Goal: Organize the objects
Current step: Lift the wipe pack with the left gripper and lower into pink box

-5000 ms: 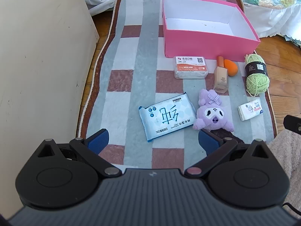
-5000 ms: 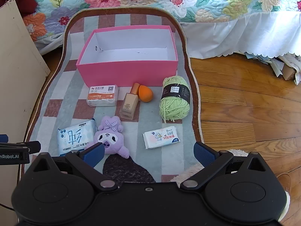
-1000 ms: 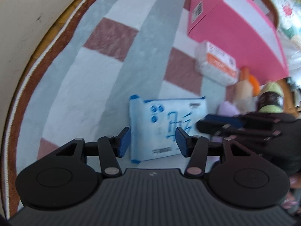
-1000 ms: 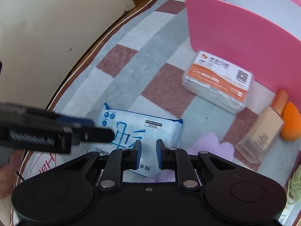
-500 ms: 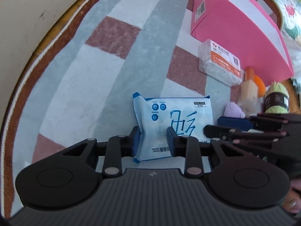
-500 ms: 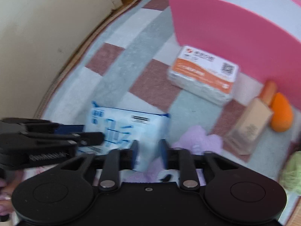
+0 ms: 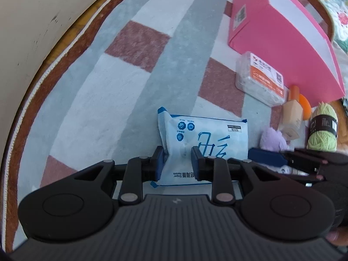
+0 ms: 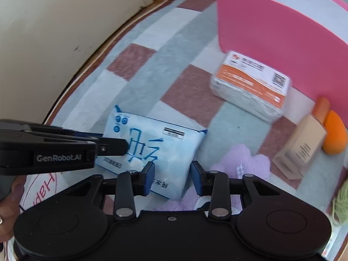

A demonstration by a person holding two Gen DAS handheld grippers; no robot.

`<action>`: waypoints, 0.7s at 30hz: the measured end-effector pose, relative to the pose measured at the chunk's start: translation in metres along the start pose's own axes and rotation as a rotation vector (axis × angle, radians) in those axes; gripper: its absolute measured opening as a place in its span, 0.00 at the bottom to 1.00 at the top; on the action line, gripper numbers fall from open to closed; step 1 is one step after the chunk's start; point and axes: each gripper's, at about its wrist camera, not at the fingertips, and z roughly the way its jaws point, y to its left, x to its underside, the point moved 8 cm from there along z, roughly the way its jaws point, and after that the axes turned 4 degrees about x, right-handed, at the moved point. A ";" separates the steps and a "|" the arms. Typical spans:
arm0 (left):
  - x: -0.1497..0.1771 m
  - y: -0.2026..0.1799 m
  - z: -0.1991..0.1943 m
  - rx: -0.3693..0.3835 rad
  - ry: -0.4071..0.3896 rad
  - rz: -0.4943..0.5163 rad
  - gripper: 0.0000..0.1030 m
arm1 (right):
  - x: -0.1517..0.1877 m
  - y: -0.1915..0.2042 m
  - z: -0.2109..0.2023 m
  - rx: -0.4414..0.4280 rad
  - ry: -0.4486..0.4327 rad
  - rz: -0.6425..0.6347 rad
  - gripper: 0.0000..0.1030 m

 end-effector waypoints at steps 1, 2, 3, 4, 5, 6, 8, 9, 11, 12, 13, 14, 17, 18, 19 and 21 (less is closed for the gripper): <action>0.000 0.000 0.000 0.002 0.002 -0.003 0.24 | 0.001 0.000 0.000 0.010 0.006 0.016 0.41; 0.000 -0.001 0.000 0.005 0.000 0.000 0.23 | 0.001 0.002 0.000 0.017 0.004 0.002 0.41; 0.001 -0.003 -0.001 0.004 -0.003 0.005 0.23 | 0.001 0.007 0.000 0.004 -0.001 -0.022 0.37; 0.002 -0.005 -0.002 0.001 0.002 0.012 0.23 | 0.001 0.010 -0.002 -0.005 -0.014 -0.032 0.35; 0.003 -0.006 -0.004 0.003 0.017 0.013 0.22 | 0.002 0.010 -0.003 -0.010 -0.024 -0.037 0.33; 0.005 -0.008 -0.006 0.013 0.033 0.008 0.22 | 0.002 0.009 -0.004 -0.022 -0.030 -0.029 0.33; 0.004 -0.016 -0.016 0.024 0.024 0.023 0.22 | 0.003 0.005 -0.012 -0.038 -0.045 -0.006 0.33; 0.003 -0.021 -0.022 0.021 0.007 0.042 0.22 | 0.003 0.004 -0.017 -0.044 -0.060 -0.003 0.33; -0.002 -0.033 -0.036 0.017 -0.017 0.088 0.22 | 0.001 0.001 -0.031 -0.062 -0.088 0.011 0.33; -0.005 -0.040 -0.043 0.020 -0.019 0.108 0.22 | 0.000 0.000 -0.038 -0.065 -0.101 0.015 0.33; -0.008 -0.047 -0.050 0.019 -0.021 0.129 0.22 | -0.002 0.000 -0.045 -0.063 -0.117 0.018 0.35; -0.012 -0.054 -0.057 0.014 -0.026 0.155 0.22 | -0.003 -0.001 -0.053 -0.063 -0.134 0.022 0.35; -0.022 -0.077 -0.077 0.020 -0.045 0.221 0.22 | -0.009 -0.009 -0.079 -0.075 -0.181 0.048 0.36; -0.025 -0.084 -0.082 0.030 -0.052 0.239 0.22 | -0.012 -0.012 -0.086 -0.074 -0.193 0.055 0.36; -0.028 -0.093 -0.088 0.039 -0.058 0.257 0.23 | -0.014 -0.015 -0.094 -0.067 -0.202 0.057 0.37; -0.033 -0.110 -0.095 0.044 -0.070 0.298 0.23 | -0.018 -0.022 -0.108 -0.051 -0.220 0.049 0.38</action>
